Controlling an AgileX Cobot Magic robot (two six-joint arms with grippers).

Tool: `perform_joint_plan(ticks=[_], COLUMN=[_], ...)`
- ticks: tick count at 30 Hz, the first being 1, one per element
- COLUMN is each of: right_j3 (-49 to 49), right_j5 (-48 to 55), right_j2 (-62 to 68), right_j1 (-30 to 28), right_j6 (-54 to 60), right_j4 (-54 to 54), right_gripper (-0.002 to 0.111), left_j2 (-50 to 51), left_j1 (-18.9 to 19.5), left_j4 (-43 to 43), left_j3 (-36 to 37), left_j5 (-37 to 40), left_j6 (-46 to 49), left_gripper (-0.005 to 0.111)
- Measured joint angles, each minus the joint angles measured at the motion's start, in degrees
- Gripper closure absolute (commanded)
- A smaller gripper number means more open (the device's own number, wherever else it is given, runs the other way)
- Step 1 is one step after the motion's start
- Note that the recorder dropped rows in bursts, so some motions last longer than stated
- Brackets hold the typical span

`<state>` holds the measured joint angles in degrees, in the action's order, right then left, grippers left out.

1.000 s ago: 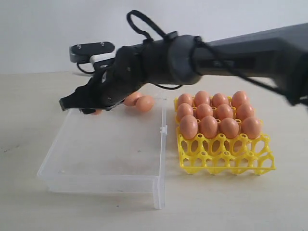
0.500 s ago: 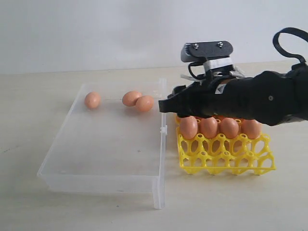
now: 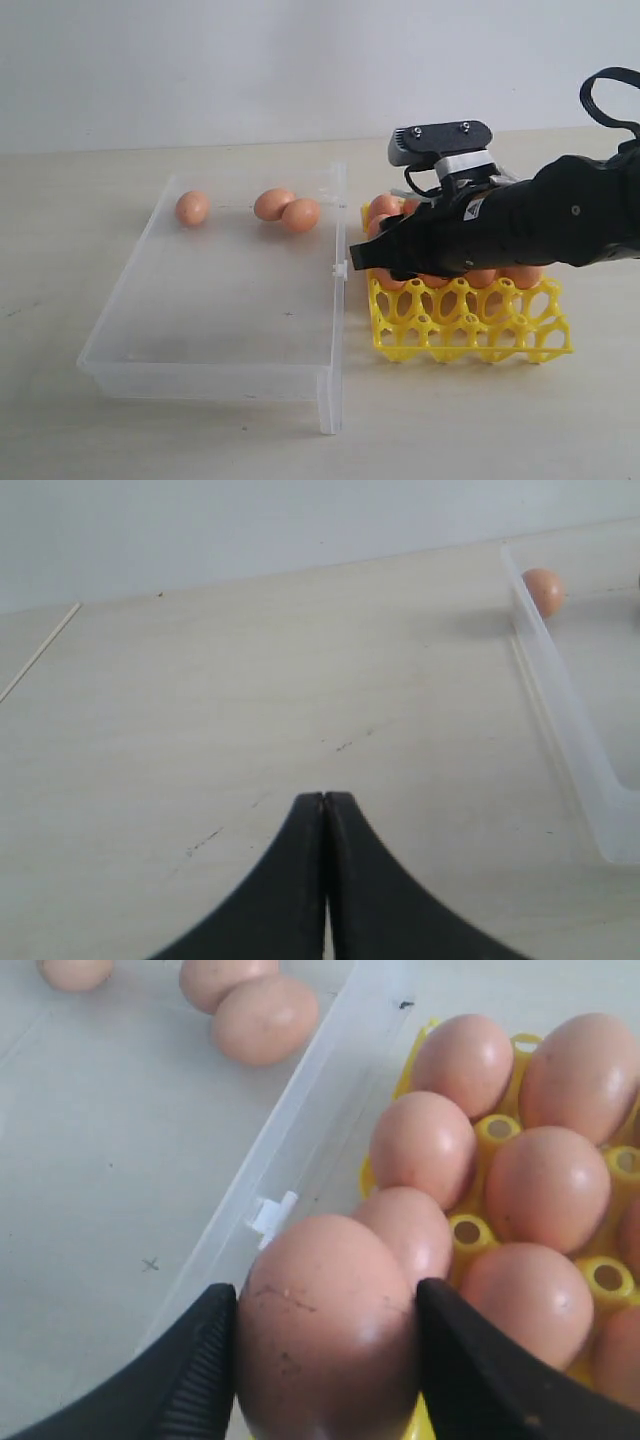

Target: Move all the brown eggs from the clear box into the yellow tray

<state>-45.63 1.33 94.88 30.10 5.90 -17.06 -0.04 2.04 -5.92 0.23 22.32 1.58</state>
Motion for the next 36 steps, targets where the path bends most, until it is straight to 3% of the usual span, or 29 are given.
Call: perform_joint_plan(ticks=[4,9,33,36], right_j3=[0.5,4.5,4.6,4.6], right_j5=[1.7,-3.9,-8.0,-8.1], right_j2=[0.2,1.3,5.2,5.2], right_j1=[0.0,0.0,2.2,2.2], right_j6=[0.0,0.0,0.0,0.0], right_j4=[0.0,0.0,0.0,0.0], right_gripper=[0.108,0.108,0.108,0.101], left_j2=[0.0,0.0,0.0,0.0], left_j1=[0.0,0.0,0.0,0.0], left_j4=[0.0,0.0,0.0,0.0], left_j3=[0.0,0.0,0.0,0.0], left_j5=[0.0,0.0,0.0,0.0], left_j6=[0.0,0.0,0.0,0.0], left_gripper=[0.107,0.107,0.107,0.107])
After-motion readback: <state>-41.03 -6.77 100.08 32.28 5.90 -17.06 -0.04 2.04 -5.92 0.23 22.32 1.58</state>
